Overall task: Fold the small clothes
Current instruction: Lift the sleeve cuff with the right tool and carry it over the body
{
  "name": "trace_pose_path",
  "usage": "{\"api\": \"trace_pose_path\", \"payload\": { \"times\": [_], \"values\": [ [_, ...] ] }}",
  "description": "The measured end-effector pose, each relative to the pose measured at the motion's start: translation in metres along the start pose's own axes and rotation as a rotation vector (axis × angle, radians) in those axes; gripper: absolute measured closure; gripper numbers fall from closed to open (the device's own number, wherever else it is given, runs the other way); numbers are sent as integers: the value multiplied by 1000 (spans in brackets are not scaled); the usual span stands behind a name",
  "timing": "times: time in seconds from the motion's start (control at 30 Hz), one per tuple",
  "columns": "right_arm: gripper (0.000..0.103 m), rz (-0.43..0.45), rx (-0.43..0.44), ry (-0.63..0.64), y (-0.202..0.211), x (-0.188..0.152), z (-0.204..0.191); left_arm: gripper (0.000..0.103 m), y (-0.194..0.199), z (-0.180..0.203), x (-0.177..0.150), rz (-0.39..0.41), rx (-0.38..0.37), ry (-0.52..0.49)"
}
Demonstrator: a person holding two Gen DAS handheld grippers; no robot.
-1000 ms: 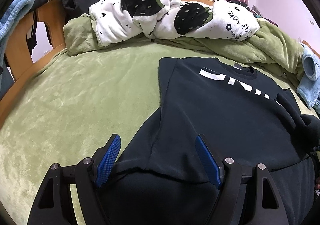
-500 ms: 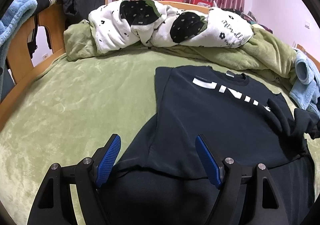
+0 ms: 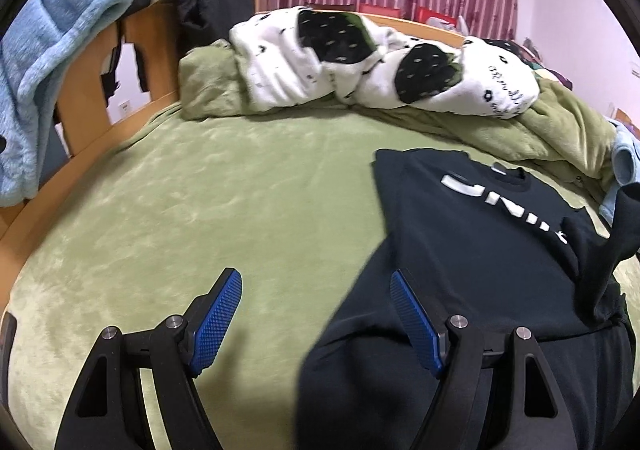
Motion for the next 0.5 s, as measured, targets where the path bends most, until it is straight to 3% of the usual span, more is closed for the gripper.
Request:
{"api": "trace_pose_path", "payload": {
  "times": [0.3, 0.5],
  "values": [
    [86, 9, 120, 53, 0, 10, -101, 27, 5, -44, -6, -14, 10, 16],
    [86, -56, 187, 107, -23, -3, -168, 27, 2, -62, 0, -21, 1, 72]
  ]
}}
Point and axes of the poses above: each gripper's, at about its wrist camera, not at the fingertips, and y roughly against the way its jaws point, z to its right, x to its top, the point moved 2 cm from there along -y, roughly the way its jaws point, and after that the axes turned 12 degrees about z, right-handed, at the moved point
